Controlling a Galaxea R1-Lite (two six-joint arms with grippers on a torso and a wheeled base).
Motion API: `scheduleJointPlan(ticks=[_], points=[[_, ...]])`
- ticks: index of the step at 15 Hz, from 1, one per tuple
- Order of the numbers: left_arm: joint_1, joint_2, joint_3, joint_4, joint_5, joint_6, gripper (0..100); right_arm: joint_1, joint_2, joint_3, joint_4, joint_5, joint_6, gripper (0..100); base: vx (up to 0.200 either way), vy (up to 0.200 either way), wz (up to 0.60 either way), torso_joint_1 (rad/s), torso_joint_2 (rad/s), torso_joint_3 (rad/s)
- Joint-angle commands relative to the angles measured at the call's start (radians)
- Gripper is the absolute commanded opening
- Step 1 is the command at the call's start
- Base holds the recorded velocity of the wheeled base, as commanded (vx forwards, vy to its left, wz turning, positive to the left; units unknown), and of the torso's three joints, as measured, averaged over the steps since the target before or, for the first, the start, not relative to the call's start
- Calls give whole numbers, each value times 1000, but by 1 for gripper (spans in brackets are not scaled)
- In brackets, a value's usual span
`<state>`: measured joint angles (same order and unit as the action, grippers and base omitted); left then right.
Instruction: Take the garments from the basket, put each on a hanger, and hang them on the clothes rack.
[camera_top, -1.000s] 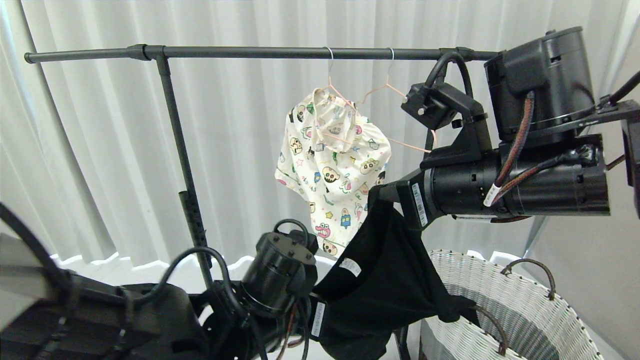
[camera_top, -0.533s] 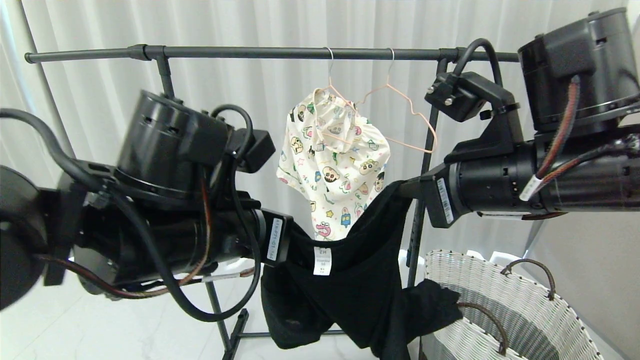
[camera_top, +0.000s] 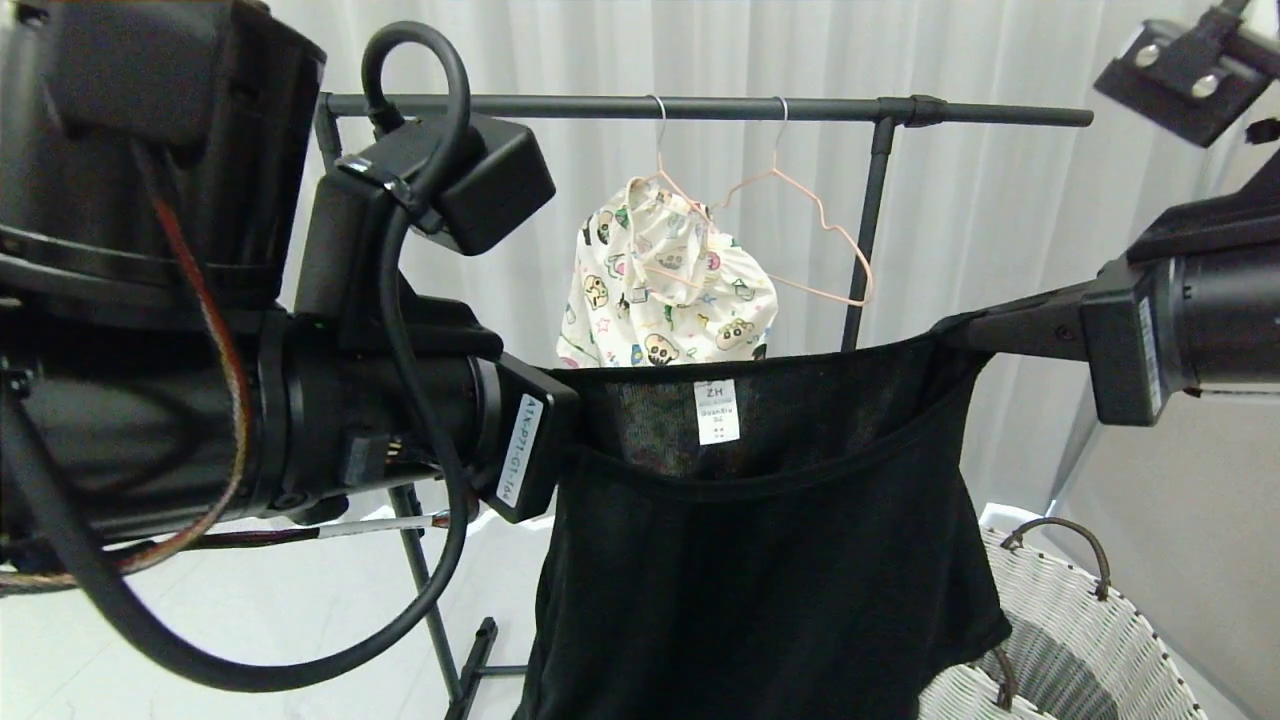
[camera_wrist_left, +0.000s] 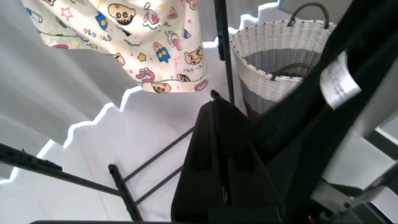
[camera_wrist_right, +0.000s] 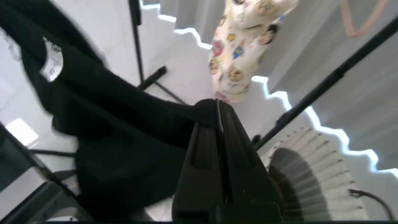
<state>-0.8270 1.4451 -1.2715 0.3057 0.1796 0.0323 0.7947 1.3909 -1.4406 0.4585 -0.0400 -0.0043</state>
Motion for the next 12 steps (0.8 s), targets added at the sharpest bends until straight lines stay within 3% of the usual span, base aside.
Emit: scheduleJointPlan(ticks=[1, 4, 8, 10, 11, 12], points=[[-9, 0, -126, 99, -11, 0, 0, -12, 11, -73, 2, 0, -8, 0, 0, 0, 0, 0, 0, 0], [11, -40, -184, 211, -178, -3, 0, -11, 25, -135, 48, 3, -11, 0, 0, 0, 0, 0, 0, 0], [20, -65, -140, 208, -201, -6, 0, -8, 0, -136, 80, 5, -11, 0, 0, 0, 0, 0, 0, 0], [20, -68, -126, 190, -201, -5, 0, -6, 0, -135, 85, 6, -11, 0, 0, 0, 0, 0, 0, 0], [20, -72, -63, 72, -198, -2, 0, 1, 2, -136, 85, 6, -11, 0, 0, 0, 0, 0, 0, 0], [20, -74, -34, 23, -198, 1, 0, 3, 0, -135, 86, 6, -10, 0, 0, 0, 0, 0, 0, 0]])
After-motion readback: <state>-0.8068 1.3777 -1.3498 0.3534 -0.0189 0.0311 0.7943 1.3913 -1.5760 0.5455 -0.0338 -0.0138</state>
